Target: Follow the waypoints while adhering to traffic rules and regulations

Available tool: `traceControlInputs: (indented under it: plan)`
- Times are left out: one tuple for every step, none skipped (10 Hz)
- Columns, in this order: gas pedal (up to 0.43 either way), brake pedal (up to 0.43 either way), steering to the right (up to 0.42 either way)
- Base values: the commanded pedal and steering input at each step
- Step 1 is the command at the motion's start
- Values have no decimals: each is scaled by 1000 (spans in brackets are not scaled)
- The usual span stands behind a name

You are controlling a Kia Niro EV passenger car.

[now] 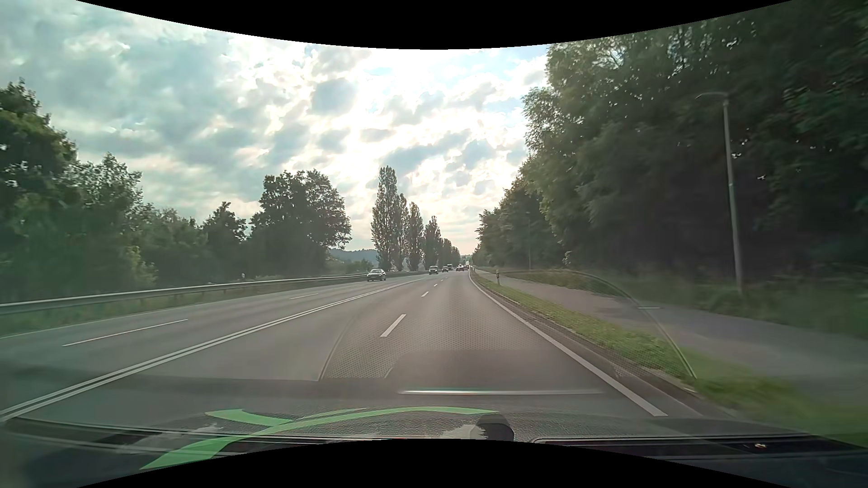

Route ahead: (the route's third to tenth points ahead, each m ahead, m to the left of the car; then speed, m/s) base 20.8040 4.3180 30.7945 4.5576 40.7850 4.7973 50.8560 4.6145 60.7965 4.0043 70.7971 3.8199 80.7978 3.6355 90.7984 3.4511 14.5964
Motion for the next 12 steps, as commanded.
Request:
traceControlInputs:
  plan:
    - [79, 0, -7]
    - [87, 0, -5]
    - [98, 0, -2]
    - [110, 0, -2]
    - [110, 0, -2]
    - [110, 0, -2]
    - [110, 0, -2]
    - [110, 0, -1]
    - [110, 0, -2]
    - [110, 0, -2]
    - [110, 0, -1]
    - [110, 0, -2]
